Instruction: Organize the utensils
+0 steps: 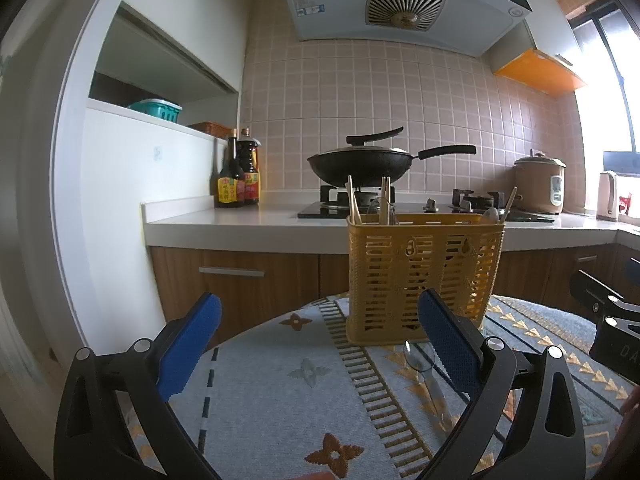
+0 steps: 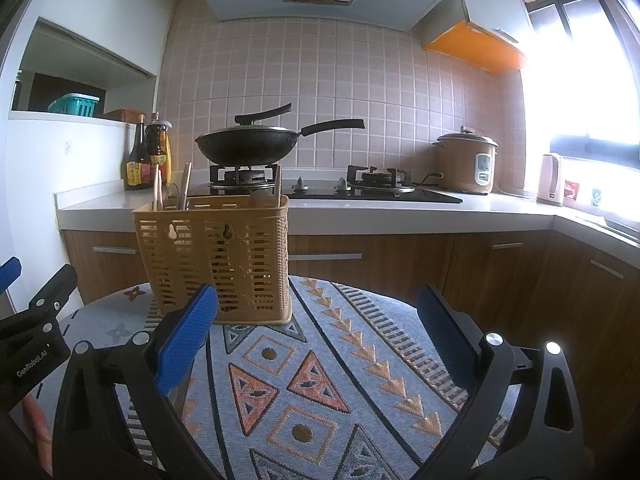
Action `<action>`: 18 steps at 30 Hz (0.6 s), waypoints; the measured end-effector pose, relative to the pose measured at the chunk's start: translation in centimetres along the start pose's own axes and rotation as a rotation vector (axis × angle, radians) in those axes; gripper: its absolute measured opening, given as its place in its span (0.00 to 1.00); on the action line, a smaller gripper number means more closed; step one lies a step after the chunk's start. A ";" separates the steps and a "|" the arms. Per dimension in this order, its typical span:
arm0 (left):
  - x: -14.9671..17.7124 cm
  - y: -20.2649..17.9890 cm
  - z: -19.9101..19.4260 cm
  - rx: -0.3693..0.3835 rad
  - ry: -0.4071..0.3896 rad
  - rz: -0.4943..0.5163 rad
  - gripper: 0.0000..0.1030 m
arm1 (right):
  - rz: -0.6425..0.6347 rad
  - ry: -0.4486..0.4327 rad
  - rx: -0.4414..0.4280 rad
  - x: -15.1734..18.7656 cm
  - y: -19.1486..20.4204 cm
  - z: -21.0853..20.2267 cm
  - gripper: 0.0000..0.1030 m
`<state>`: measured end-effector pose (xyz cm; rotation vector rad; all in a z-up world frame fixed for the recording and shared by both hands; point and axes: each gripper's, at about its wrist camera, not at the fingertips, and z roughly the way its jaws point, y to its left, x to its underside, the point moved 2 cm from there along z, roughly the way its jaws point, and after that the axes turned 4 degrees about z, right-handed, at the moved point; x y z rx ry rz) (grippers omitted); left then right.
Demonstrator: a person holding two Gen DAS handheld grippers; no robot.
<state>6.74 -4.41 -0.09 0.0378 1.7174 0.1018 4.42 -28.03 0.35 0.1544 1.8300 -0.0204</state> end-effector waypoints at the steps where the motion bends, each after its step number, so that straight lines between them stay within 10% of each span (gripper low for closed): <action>1: 0.0 0.0 0.0 -0.001 0.001 0.000 0.93 | -0.002 0.000 0.000 0.0 0.0 0.0 0.92; 18: -0.1 -0.1 0.0 -0.046 0.007 0.026 0.93 | -0.003 -0.001 -0.002 -0.1 -0.1 0.2 0.92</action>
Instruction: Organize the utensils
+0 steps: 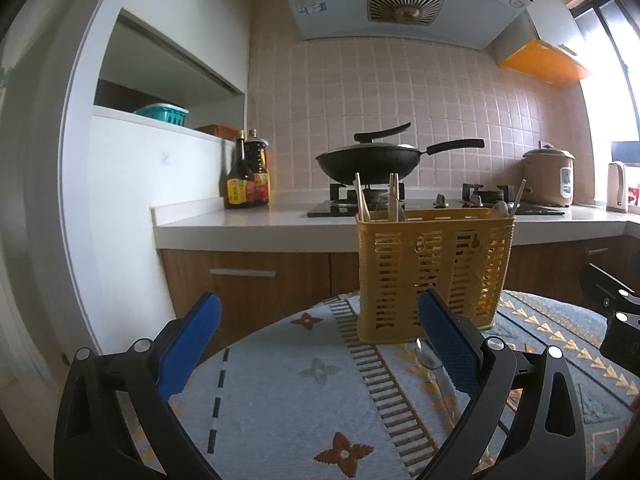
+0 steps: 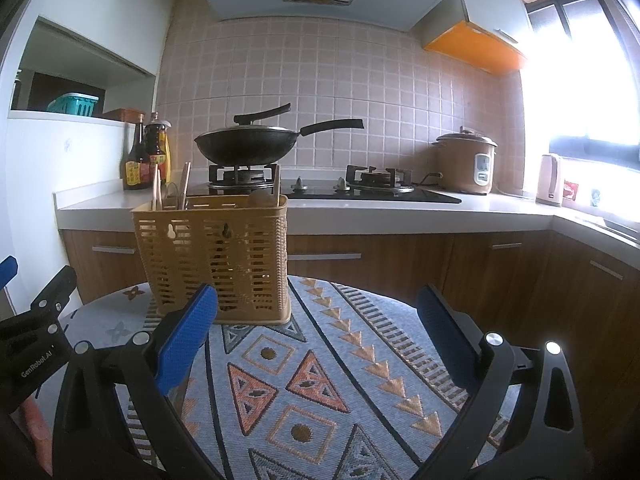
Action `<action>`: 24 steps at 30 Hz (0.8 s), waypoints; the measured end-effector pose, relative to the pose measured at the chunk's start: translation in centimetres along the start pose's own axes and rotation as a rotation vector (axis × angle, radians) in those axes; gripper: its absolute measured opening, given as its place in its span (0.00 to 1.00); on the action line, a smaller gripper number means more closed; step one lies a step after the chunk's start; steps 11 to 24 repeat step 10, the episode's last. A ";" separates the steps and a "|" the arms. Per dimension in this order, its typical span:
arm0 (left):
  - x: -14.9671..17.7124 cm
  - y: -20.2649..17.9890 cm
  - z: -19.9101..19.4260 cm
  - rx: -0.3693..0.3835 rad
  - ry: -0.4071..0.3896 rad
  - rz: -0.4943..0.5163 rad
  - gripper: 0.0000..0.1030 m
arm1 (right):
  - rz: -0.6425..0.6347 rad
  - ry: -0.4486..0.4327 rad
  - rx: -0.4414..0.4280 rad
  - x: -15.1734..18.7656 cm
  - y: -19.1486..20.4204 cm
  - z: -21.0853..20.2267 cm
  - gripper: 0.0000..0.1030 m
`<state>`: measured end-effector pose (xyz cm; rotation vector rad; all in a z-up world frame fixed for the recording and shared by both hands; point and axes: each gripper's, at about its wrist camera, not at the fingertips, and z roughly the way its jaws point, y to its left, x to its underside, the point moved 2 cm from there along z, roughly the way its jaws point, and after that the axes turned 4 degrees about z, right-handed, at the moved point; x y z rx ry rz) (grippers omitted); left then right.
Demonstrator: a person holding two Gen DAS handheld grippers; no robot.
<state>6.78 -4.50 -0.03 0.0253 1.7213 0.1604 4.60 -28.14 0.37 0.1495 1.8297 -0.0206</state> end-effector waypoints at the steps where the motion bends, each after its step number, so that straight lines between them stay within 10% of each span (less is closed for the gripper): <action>1: 0.0 0.1 0.0 0.001 -0.002 -0.003 0.93 | 0.001 -0.002 0.002 0.0 0.0 0.0 0.92; 24: 0.0 -0.4 -0.4 0.021 -0.013 0.020 0.93 | 0.005 -0.004 0.004 0.0 -0.2 -0.1 0.92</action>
